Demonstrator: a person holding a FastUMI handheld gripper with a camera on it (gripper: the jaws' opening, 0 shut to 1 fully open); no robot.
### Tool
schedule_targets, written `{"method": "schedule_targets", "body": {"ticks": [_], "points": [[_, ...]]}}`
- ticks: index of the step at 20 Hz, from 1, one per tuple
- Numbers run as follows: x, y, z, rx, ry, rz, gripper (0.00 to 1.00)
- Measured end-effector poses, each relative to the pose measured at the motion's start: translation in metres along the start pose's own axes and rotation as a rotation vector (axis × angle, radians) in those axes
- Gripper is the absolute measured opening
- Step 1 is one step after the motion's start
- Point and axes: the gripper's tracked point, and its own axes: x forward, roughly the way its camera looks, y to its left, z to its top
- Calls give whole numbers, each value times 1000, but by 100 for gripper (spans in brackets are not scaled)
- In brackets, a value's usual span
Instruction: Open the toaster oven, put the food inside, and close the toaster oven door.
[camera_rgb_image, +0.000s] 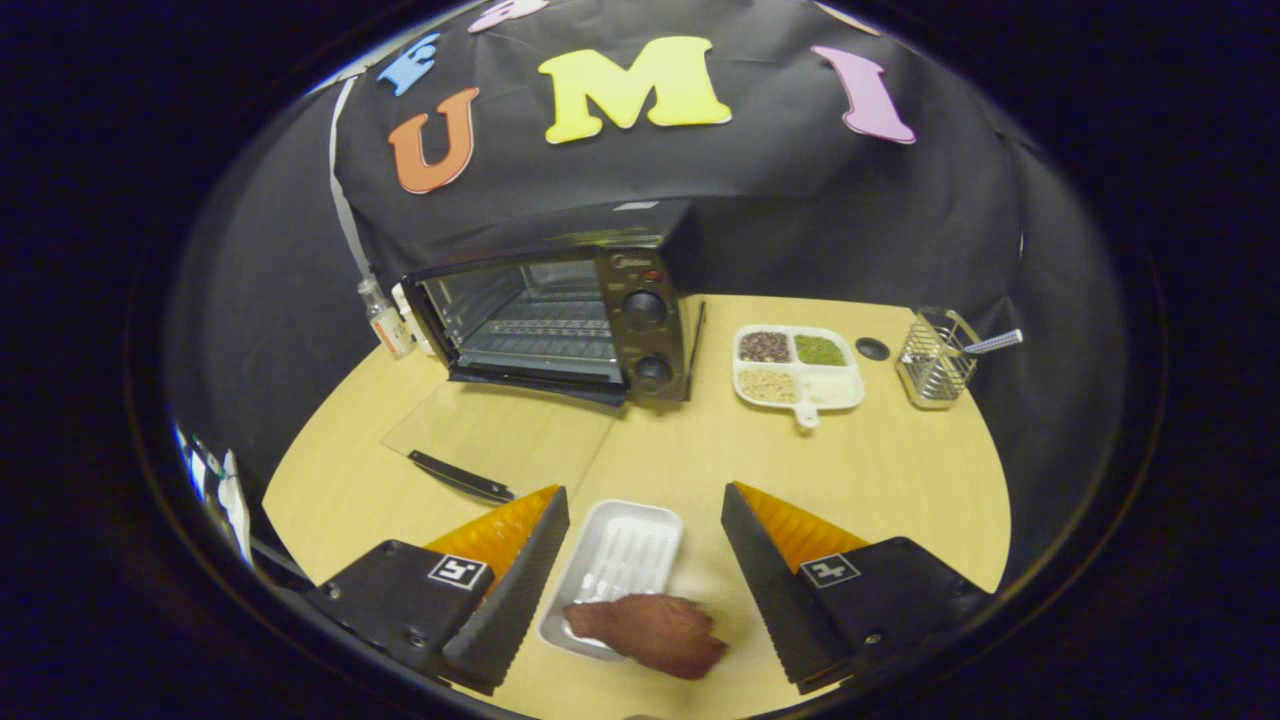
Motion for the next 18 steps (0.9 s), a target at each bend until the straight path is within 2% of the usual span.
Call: {"method": "schedule_targets", "body": {"ticks": [4, 9, 11, 15, 16, 18], "points": [[-9, -26, -38, 80, 103, 112, 95], [-14, -7, -78, 254, 237, 299, 80], [-16, 6, -84, 323, 283, 375, 71], [-14, 10, -92, 414, 326, 434, 37], [-16, 7, -89, 434, 332, 438, 25], [-12, 11, -88, 460, 342, 444, 21]]}}
